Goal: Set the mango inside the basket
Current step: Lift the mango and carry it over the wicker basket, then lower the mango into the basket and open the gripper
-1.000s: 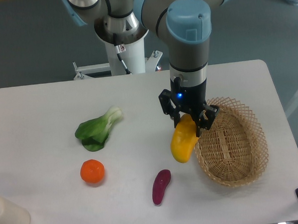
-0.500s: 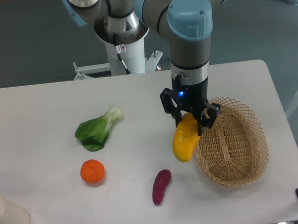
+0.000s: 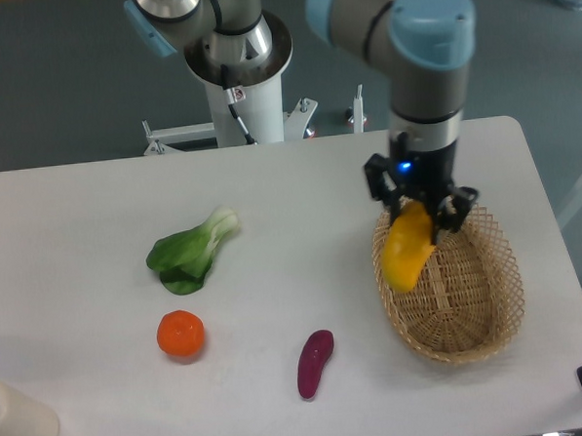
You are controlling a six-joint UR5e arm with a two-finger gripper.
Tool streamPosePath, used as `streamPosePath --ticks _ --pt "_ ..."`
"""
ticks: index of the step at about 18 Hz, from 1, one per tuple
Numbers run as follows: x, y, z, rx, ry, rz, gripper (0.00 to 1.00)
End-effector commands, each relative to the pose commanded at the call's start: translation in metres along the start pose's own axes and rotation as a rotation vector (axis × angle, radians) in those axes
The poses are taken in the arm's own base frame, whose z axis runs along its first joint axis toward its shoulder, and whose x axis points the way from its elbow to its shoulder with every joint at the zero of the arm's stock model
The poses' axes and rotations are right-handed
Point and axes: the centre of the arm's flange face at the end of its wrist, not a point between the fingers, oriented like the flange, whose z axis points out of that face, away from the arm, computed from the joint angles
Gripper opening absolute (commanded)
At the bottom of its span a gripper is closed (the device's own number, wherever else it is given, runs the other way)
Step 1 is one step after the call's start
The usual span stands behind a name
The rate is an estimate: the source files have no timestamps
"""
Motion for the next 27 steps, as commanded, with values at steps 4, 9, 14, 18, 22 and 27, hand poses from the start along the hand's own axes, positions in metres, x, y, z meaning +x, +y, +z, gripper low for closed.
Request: streamPosePath --ticks 4,9,14,18,22,27 --pt "0.000 0.028 0.018 -0.016 0.031 -0.017 0.46" --pt "0.002 0.029 0.061 -0.008 -0.001 -0.024 0.46" --pt "0.016 0.031 0.095 -0.006 -0.011 -0.031 0.47" --pt "0.033 0.033 0.117 -0.015 0.036 -0.030 0.47" --pt "0.044 0.035 0.130 -0.023 0.065 -0.031 0.47" --pt "0.041 0.035 0.139 -0.024 0.072 -0.030 0.49"
